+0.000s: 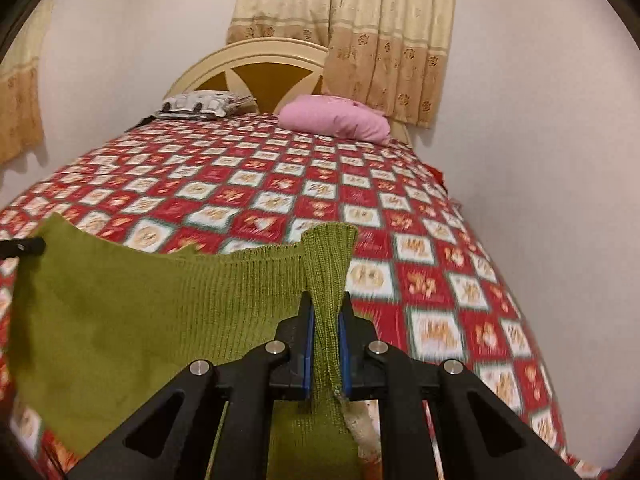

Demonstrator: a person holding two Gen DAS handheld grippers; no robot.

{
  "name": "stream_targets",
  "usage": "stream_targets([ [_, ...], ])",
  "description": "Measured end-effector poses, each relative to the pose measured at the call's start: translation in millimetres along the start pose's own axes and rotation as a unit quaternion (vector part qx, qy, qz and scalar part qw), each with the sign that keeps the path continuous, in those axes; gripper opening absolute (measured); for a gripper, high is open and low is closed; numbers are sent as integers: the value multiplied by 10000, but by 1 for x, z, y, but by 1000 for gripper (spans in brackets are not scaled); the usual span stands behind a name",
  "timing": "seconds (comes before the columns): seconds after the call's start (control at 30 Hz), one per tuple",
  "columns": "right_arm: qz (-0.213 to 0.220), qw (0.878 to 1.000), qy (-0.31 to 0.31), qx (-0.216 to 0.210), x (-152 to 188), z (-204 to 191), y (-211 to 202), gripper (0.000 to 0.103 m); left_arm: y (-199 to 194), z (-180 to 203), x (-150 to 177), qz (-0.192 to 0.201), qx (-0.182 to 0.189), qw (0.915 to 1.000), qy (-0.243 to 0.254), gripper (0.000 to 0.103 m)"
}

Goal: Fold small clothes

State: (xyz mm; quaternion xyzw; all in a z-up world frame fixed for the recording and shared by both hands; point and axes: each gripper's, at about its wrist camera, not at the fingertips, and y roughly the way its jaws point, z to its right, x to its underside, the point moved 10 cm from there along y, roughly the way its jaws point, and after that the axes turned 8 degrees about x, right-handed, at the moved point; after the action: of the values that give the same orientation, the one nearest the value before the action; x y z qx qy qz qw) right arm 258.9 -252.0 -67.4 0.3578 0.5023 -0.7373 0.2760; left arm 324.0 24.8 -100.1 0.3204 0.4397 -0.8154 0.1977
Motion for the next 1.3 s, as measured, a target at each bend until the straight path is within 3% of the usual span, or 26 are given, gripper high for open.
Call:
stream_targets([
  [0.13,-59,9995,27,293,-3,-3,60,10,50,-16,-9,47,-365,9993,-10,11],
  [0.27,-583,9974,75,410,34,-10,122,10,105,-47,20,-345,-971,9946,-78,11],
  [0.3,-756,9963,76,405,46,-12,134,10,109,-51,24,-408,-972,9943,-143,11],
  [0.4,-908,9951,303,253,53,-6,143,10,97,-52,16,-131,-1112,9936,-115,19],
  [0.53,-1267,9909,432,157,62,-5,157,13,99,-62,23,-267,-1203,9919,-299,28],
  [0.67,-1389,9881,646,112,64,1,160,31,94,-68,26,-285,-1267,9908,-381,37],
  [0.73,-1363,9831,1211,-156,60,18,150,31,95,-68,25,-267,-1289,9904,-414,40],
  [0.8,-785,9749,2065,275,51,59,113,31,95,-67,24,-241,-1210,9912,-469,41],
  [0.87,-681,9706,2266,440,57,77,83,31,96,-65,24,-255,-1069,9926,-517,43],
  [0.93,-846,9734,2113,255,72,70,58,31,93,-63,26,-326,-1024,9930,-499,44],
  [1.03,-1002,9817,1616,-132,100,42,23,31,72,-48,32,-530,-1358,9893,-17,46],
  [1.1,-968,9872,1236,-286,115,24,4,31,45,-31,41,-387,-1508,9872,340,59],
  [1.17,-964,9907,921,-265,129,10,-5,29,19,-17,57,-263,-1408,9885,490,82],
  [1.2,-1005,9913,802,-267,137,3,-6,24,6,-11,67,-196,-1365,9891,509,83],
  [1.3,-1362,9876,721,-286,164,-7,3,22,-21,-12,96,-170,-1440,9887,374,83],
])
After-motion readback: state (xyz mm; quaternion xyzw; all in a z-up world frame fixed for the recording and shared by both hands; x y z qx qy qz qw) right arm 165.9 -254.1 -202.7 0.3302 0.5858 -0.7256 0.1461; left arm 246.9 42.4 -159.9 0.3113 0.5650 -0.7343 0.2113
